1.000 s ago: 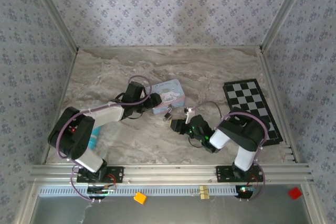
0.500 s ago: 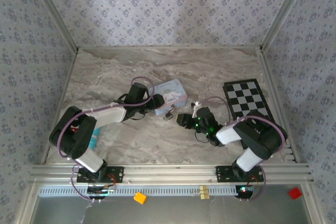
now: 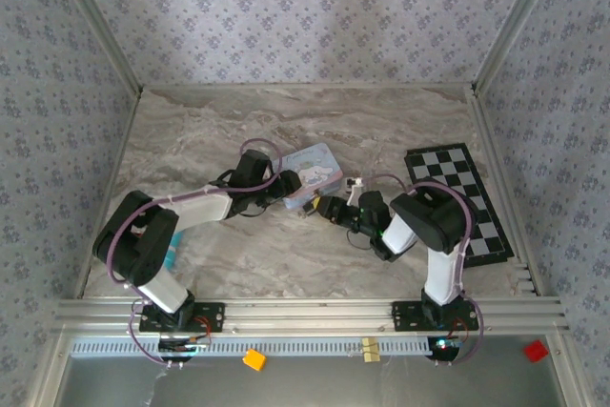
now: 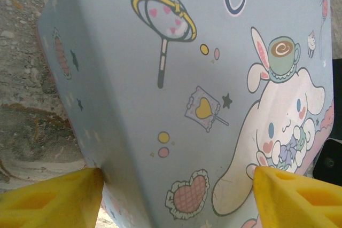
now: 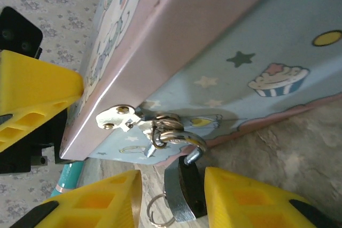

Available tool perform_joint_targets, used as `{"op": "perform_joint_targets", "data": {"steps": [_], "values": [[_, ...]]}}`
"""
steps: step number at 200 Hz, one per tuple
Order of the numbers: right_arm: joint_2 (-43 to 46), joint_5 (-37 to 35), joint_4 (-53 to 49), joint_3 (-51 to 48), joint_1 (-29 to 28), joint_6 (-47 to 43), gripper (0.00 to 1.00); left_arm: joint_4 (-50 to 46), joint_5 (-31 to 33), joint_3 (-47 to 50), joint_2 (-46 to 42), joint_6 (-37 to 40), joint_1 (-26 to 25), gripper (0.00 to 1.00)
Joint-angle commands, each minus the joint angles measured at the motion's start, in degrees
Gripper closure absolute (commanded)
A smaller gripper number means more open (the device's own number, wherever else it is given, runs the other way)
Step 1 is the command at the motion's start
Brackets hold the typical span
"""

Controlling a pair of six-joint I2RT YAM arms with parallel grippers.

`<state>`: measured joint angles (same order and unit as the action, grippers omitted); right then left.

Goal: Unlock a padlock with a key

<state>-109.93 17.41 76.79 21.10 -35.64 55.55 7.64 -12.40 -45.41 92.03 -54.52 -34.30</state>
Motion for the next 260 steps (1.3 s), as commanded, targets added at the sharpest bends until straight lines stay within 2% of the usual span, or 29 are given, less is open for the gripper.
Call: {"op": "perform_joint_targets", "data": {"steps": [1, 44, 116, 140, 161, 187, 228, 260], "values": [[-4.53, -0.10, 1.69, 0.15, 0.50, 0.98, 0.65, -0.65, -0.07, -1.24, 1.79, -1.24, -0.58, 0.28], [-4.06, 0.17, 3.01, 1.37, 0.84, -0.69, 0.64, -0.56, -0.01, -1.09, 1.75, -1.56, -0.58, 0.28], [-1.83, -3.39, -3.16, -0.10, 0.21, -1.99, 0.65, -0.57, 1.51, -0.26, 0.70, -3.21, -0.54, 0.29], [2.97, -7.53, -14.17, -0.55, -2.30, -1.85, 0.65, -1.22, 2.73, -0.56, 0.44, -3.40, -0.56, 0.29], [8.82, -12.68, -29.85, 1.02, -5.18, -3.53, 0.64, -1.22, 3.11, -0.81, 0.34, -3.53, -0.61, 0.30], [13.24, -17.96, -44.98, 5.06, -7.68, -5.69, 0.58, -0.98, 3.52, -0.80, 0.59, -4.00, -0.91, 0.30], [9.16, -15.64, -43.36, 7.54, -7.71, -4.46, 0.57, -0.87, 3.66, -0.82, 0.53, -4.54, -1.26, 0.30], [8.84, -18.43, -50.16, 11.18, -9.34, -5.24, 0.57, -0.96, 4.01, -0.60, 0.02, -4.89, -1.60, 0.30]]}}
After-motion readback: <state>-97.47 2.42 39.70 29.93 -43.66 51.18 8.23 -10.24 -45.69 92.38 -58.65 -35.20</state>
